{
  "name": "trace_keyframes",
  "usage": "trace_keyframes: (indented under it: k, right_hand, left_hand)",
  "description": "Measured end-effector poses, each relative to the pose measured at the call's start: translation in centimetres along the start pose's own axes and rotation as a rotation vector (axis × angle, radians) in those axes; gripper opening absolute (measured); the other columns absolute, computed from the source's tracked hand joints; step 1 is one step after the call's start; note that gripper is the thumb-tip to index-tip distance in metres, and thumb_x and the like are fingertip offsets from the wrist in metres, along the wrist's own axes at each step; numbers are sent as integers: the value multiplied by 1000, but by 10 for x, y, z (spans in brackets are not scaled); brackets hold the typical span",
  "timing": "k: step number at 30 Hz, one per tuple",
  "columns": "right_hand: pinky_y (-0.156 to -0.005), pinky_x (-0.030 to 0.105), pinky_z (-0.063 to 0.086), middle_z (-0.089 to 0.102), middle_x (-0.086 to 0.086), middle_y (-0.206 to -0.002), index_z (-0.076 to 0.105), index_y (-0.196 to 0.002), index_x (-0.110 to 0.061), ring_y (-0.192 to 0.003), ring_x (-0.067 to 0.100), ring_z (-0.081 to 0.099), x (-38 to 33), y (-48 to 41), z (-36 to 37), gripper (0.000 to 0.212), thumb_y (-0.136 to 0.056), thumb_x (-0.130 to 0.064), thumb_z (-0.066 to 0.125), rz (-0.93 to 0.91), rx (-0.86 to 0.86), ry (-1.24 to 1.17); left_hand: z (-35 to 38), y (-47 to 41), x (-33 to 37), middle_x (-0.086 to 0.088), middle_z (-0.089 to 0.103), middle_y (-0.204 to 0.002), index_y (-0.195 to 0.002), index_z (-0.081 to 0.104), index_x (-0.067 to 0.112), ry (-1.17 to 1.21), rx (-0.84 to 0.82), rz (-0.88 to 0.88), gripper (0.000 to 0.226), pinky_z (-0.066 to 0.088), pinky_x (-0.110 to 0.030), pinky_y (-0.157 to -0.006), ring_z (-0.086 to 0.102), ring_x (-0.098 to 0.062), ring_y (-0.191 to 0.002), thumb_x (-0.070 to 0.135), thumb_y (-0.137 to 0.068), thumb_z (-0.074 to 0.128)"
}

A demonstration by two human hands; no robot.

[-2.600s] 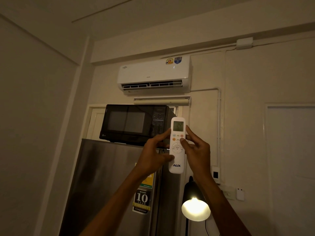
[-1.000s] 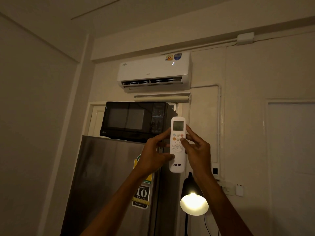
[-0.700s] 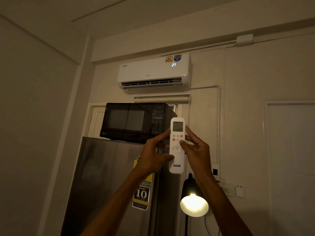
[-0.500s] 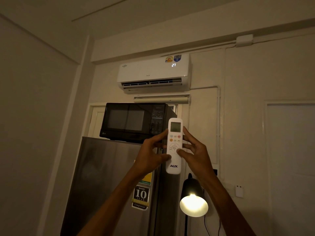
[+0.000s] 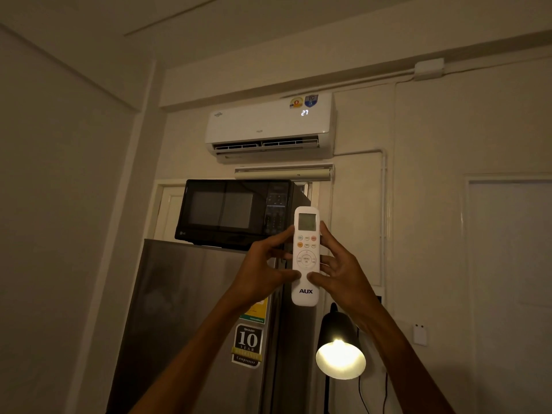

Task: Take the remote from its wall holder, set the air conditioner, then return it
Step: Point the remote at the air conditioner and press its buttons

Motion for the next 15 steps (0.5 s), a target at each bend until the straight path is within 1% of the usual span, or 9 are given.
trace_keyframes:
  k: [2,4,6,8,11,15]
  right_hand:
    - [-77,17,55,47,-21,-121,24,-136,-38,-123,23,51,-2,0,0,89,-74,12,65,-7,8,-10]
    - [-79,21,54,46,-26,-119,25,-134,-41,-123,23,52,-3,0,0,89,-74,12,64,-7,21,-14]
    - [-78,19,54,46,-27,-118,26,-131,-44,-123,23,52,-3,0,1,88,-74,12,65,-9,30,-7]
    - [-76,17,54,45,-25,-119,27,-129,-46,-123,23,52,-2,0,2,88,-74,11,65,-12,35,0]
    - [-75,17,54,45,-22,-120,28,-128,-47,-123,24,52,0,0,2,87,-74,11,65,-6,43,12]
    - [-74,15,53,45,-13,-125,29,-123,-52,-122,21,50,0,-1,3,86,-75,10,65,-9,59,33]
  left_hand:
    - [-1,0,0,7,55,-127,-140,37,28,-16,-1,9,82,59,-25,-78,60,-10,-105,-1,-73,72]
    - [-1,0,0,7,55,-127,-140,37,28,-16,-2,10,81,59,-26,-78,60,-11,-105,-1,-73,72]
    - [-1,0,0,7,55,-127,-140,37,29,-15,-1,11,81,59,-28,-80,60,-11,-106,-1,-73,72]
    - [-1,0,-1,8,55,-127,-140,38,29,-15,0,13,82,59,-28,-80,61,-11,-105,-1,-73,73]
    - [-2,0,-3,6,55,-128,-140,38,28,-17,1,14,81,59,-24,-78,60,-11,-105,-1,-73,72]
    - [-2,0,-4,5,55,-129,-140,37,27,-6,4,8,81,59,-23,-78,60,-10,-107,-1,-73,72]
Point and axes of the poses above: each hand's wrist, its own y-axis away from the middle knuckle, its own z-axis out of the palm, x = y × z, the point moved 5 cm from there along -y, towards the middle knuckle
